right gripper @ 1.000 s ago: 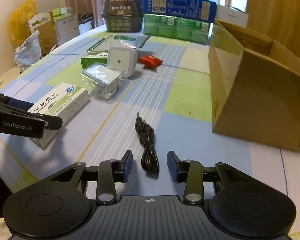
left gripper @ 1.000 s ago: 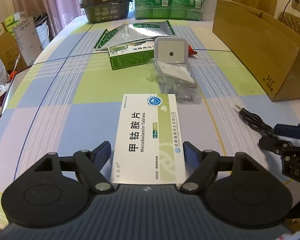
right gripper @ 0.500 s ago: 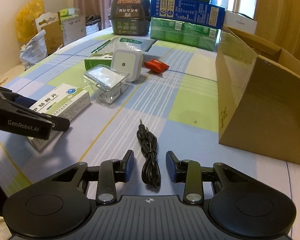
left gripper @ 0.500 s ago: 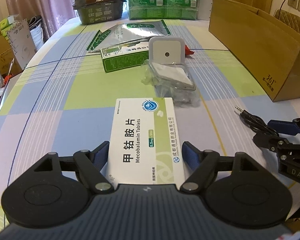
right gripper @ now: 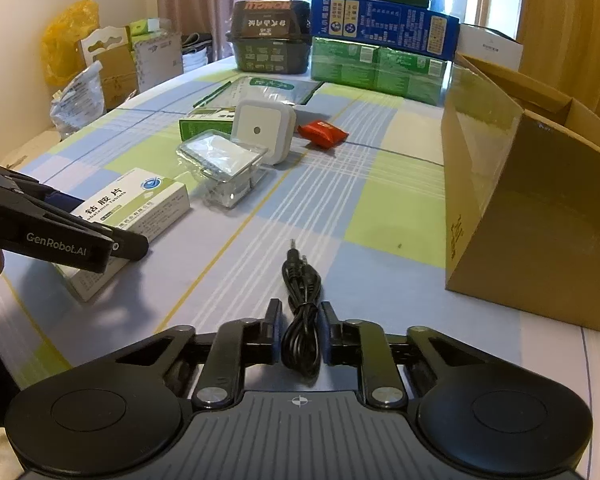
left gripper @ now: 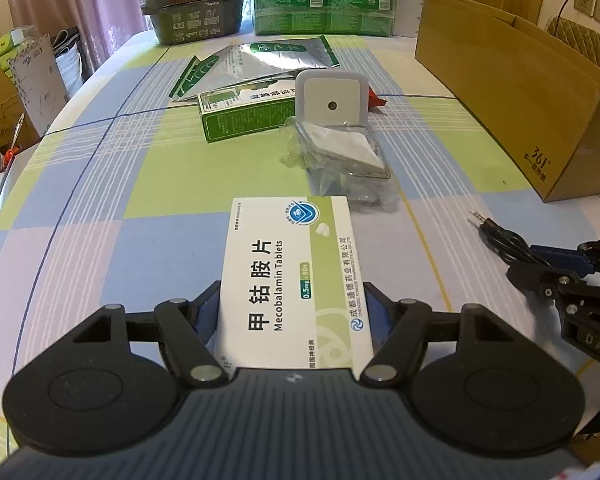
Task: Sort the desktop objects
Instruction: 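Carry the tablet box and black cable with both grippers over the cardboard box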
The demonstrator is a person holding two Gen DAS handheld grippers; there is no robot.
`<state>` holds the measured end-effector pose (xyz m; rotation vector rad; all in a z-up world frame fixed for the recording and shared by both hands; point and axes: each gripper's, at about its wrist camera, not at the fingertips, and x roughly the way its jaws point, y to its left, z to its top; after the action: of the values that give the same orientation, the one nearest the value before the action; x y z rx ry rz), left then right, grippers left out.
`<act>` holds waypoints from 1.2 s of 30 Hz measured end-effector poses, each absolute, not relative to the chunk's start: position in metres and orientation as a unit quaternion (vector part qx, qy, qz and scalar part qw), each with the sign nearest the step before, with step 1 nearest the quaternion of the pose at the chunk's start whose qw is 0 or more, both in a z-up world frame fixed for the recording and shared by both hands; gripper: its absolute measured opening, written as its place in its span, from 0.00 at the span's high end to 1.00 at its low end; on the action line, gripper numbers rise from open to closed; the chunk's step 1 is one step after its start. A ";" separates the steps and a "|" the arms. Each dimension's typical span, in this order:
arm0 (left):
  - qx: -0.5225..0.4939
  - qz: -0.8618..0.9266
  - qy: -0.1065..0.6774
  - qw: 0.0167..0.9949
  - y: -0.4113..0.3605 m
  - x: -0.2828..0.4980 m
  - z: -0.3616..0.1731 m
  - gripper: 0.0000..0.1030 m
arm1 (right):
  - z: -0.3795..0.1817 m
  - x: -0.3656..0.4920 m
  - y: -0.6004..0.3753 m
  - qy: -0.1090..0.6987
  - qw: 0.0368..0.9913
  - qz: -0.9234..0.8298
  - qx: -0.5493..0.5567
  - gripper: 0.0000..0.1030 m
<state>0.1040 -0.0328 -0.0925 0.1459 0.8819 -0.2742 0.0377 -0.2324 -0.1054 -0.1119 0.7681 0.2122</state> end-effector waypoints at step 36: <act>0.063 -0.173 0.395 0.900 -0.077 0.038 -0.026 0.35 | -0.034 -0.028 -0.281 0.323 0.945 0.038 0.016 0.90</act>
<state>0.0378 -0.0768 -0.0255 0.1311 0.8173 -0.3586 -0.0279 -0.2808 -0.0339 0.0325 0.6585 0.0769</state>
